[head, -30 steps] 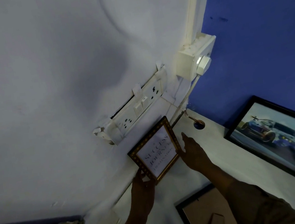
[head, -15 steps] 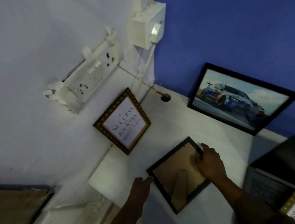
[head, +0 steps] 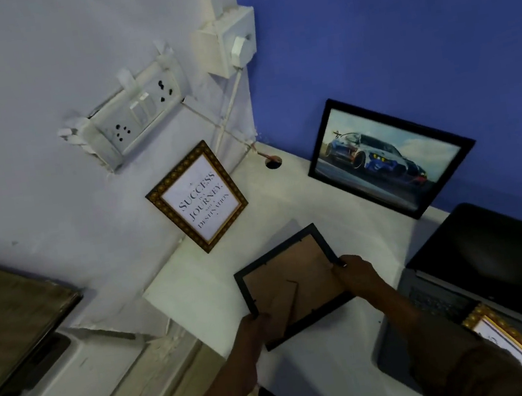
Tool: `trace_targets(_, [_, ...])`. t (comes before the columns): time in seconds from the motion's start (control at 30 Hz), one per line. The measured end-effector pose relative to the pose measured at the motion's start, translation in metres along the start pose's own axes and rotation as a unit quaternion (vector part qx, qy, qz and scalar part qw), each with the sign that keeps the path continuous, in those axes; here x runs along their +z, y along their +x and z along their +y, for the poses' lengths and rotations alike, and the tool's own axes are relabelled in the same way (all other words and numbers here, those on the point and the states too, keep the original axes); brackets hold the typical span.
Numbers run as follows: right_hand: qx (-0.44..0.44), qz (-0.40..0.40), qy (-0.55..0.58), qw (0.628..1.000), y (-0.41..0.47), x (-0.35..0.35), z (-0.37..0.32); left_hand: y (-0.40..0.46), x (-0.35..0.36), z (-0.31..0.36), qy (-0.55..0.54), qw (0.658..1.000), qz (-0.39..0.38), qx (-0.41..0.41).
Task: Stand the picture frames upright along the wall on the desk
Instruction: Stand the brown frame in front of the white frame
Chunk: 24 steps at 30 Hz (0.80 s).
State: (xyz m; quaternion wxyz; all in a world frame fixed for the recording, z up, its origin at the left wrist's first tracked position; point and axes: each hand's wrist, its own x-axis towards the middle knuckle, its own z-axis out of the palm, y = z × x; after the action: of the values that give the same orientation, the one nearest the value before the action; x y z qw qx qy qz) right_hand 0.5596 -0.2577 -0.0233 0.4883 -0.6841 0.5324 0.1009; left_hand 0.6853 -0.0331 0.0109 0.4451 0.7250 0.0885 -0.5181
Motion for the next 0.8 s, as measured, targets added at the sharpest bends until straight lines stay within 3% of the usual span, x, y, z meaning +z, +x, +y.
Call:
trace_targets(0.07, [-0.034, -0.002, 0.011, 0.999, -0.008, -0.005, -0.006, 0.007, 0.003, -0.009, 0.074, 0.995, 0.045, 0.050])
trace_targets(0.13, [-0.062, -0.003, 0.021, 0.998, -0.022, -0.011, -0.020, 0.004, 0.010, -0.015, 0.212, 0.967, 0.074, 0.123])
trace_targets(0.27, [-0.115, 0.022, 0.025, 0.993, -0.052, -0.029, -0.059, -0.027, 0.032, -0.015, 0.418, 0.858, 0.104, 0.279])
trace_targets(0.4, [-0.144, 0.044, 0.045, 0.988, -0.083, -0.055, -0.081, -0.036, 0.042, -0.020, 0.484, 0.774, 0.174, 0.368])
trace_targets(0.53, [-0.140, 0.041, 0.151, 0.978, -0.122, -0.078, -0.090, -0.044, 0.051, -0.008, 0.472, 0.735, 0.220, 0.435])
trace_targets(0.6, [-0.141, 0.054, 0.188, 0.970, -0.138, -0.083, -0.093, -0.058, 0.059, 0.002, 0.431, 0.742, 0.216, 0.465])
trace_targets(0.67, [-0.142, 0.066, 0.225, 0.962, -0.151, -0.089, -0.093, -0.071, 0.068, 0.009, 0.360, 0.771, 0.206, 0.483])
trace_targets(0.8, [-0.165, 0.153, 0.190, 0.956, -0.161, -0.106, -0.069, -0.092, 0.081, 0.020, 0.117, 0.899, 0.074, 0.416])
